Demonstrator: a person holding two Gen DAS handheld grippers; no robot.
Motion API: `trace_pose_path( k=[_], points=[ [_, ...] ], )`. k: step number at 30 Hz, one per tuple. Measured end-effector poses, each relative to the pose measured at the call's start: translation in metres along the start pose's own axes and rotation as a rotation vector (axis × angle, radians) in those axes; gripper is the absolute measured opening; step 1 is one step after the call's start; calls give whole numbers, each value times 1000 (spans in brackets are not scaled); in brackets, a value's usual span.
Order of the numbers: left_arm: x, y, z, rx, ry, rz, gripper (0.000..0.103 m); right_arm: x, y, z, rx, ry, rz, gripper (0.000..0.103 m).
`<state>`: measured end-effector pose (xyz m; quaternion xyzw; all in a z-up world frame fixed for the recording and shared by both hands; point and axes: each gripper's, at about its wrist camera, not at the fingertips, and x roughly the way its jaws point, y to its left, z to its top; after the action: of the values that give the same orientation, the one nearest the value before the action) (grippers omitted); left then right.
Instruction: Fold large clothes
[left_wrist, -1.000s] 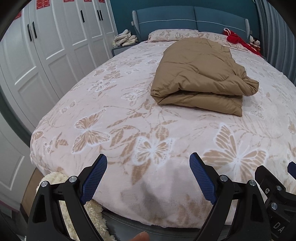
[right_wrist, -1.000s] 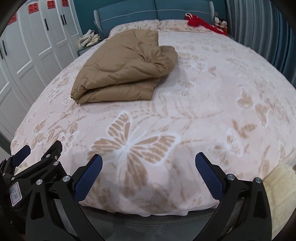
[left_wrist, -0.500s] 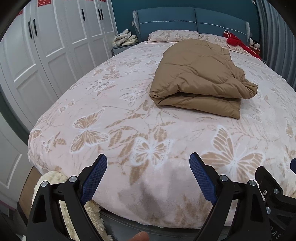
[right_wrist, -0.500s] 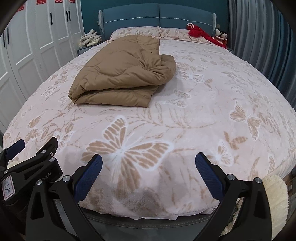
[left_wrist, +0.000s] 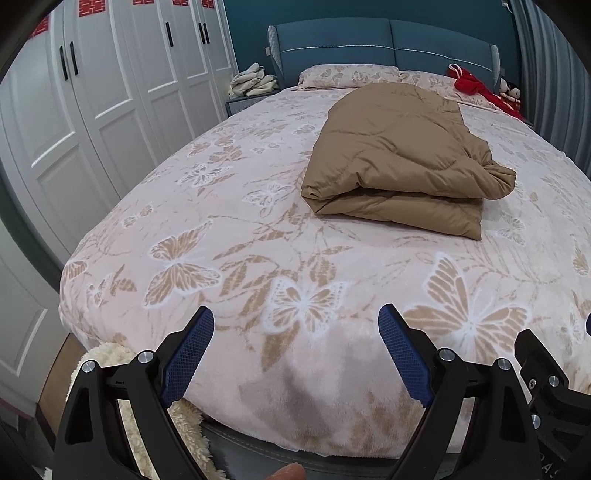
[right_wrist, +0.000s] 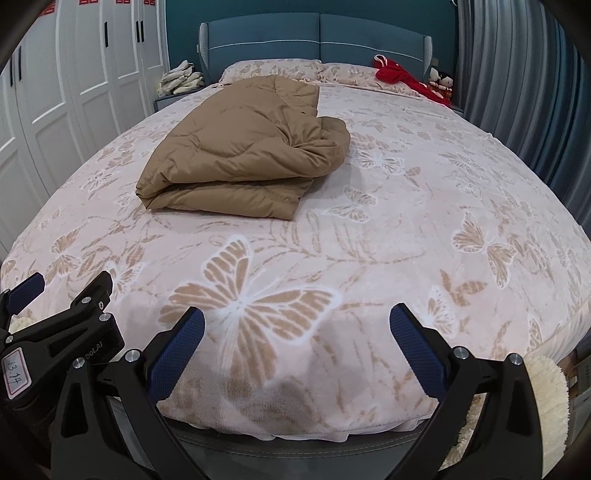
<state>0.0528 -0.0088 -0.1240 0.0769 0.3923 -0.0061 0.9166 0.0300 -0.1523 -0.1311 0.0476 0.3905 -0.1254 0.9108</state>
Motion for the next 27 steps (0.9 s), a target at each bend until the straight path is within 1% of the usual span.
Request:
trace_pose_path(
  k=[27],
  points=[
    [0, 0, 0, -3, 5, 1, 88, 0, -1, 1, -3, -10, -2, 98]
  ],
)
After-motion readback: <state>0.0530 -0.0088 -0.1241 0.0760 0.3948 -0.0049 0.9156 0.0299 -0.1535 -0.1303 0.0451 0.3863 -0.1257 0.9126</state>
